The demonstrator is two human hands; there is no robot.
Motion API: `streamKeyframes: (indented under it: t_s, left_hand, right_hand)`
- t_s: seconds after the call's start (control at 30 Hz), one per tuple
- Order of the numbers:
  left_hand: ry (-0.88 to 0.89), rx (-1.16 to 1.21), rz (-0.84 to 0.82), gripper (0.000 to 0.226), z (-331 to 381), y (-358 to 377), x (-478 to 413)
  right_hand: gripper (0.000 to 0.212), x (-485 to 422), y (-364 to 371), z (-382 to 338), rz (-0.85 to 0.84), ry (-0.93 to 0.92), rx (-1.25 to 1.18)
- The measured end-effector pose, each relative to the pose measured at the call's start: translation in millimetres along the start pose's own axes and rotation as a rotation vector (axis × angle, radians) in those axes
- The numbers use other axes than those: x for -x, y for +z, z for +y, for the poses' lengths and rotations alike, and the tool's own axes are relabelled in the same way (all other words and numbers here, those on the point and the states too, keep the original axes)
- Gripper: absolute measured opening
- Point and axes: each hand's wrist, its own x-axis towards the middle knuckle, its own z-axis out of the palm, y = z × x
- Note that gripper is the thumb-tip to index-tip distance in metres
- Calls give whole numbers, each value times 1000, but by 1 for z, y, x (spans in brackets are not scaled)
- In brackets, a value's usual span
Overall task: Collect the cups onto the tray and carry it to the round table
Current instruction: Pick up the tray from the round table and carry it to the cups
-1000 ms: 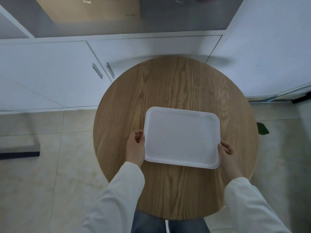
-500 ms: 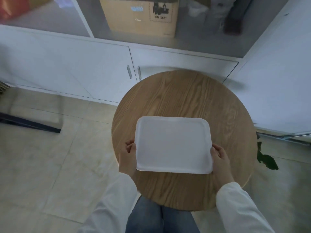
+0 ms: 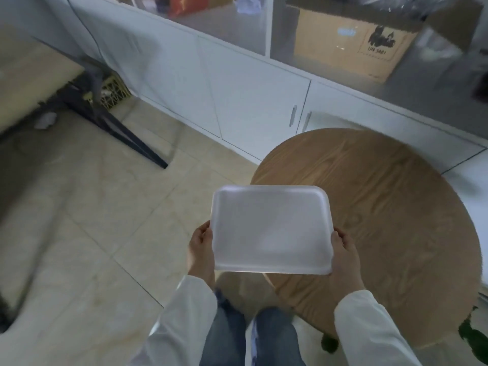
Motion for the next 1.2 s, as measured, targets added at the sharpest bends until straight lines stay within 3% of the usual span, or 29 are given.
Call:
streamKeyframes:
  t_s: [0.43,0.67,1.2]
  left_hand:
    - [44,333,111,32,30,-189,-74]
    - [85,435,201,23,40,-288,-115]
    - [27,738,482,27,55,-426,-203]
  right_hand:
    - [28,67,207,-21,-223,-180,120]
    - [26,111,318,-25,-343,-242,194]
    - [21,136,538,-20,-630,-270,364]
